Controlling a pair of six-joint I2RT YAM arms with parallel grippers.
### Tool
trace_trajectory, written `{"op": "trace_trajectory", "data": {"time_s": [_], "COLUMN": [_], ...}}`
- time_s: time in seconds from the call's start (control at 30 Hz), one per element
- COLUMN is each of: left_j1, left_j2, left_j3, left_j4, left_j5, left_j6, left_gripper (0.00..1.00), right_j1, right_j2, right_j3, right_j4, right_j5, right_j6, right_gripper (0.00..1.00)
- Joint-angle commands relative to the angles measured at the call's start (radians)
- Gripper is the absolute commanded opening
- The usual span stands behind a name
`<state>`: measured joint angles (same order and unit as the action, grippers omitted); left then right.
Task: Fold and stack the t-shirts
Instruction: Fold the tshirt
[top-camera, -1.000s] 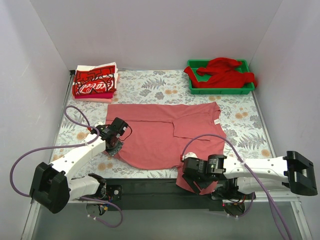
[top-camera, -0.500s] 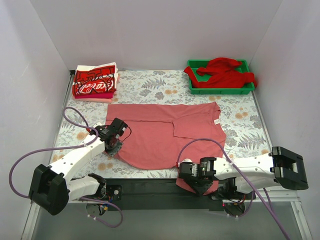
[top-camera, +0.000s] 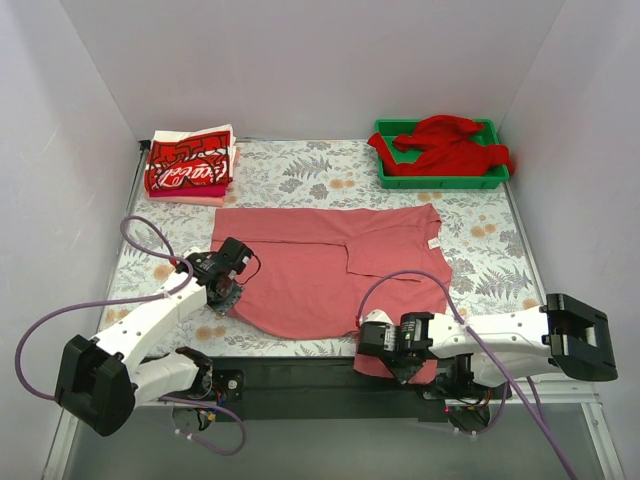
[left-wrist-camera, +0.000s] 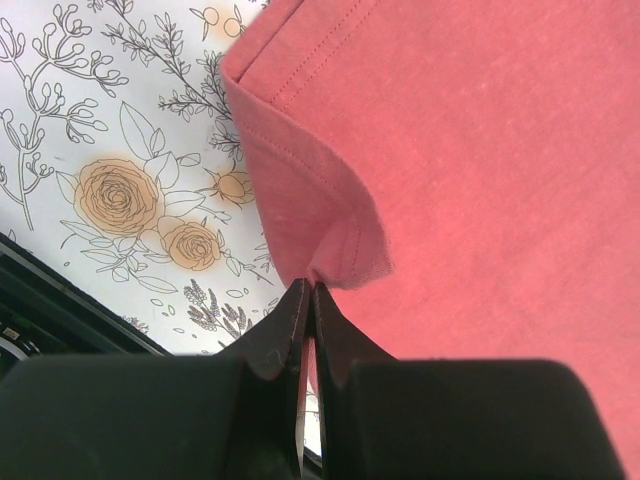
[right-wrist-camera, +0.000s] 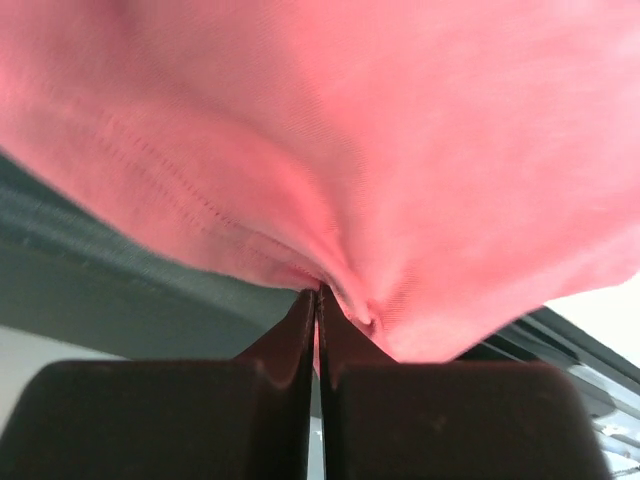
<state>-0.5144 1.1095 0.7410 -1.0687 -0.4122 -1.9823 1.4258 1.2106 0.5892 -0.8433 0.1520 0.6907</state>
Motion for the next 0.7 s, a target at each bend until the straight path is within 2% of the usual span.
{"op": "trace_trajectory", "data": {"time_s": [0.0, 0.17, 0.43, 0.67], "left_j1": [-0.004, -0.004, -0.004, -0.001], "left_j2": [-0.025, 0.003, 0.038, 0.104], "left_j3": [0.006, 0.029, 0.075, 0.144], "left_j4": [0.009, 0.039, 0.015, -0.007], "left_j5": [-0.025, -0.014, -0.082, -0.157], "left_j6": [-0.027, -0.018, -0.052, -0.078], "left_gripper": [0.00, 0.00, 0.00, 0.00], "right_j1": [-0.040, -0.183, -0.381, -0.473], "right_j2": [-0.037, -0.077, -0.060, -0.005], "right_j3": [0.057, 0.124, 0.251, 0.331], "right_j4": [-0.059, -0.056, 0.004, 0.118], "right_j5": [0.130, 0.230, 0.357, 0.399], "right_j6": [0.026, -0.049, -0.218, -0.333], "right_gripper": [0.01, 0.01, 0.01, 0.01]}}
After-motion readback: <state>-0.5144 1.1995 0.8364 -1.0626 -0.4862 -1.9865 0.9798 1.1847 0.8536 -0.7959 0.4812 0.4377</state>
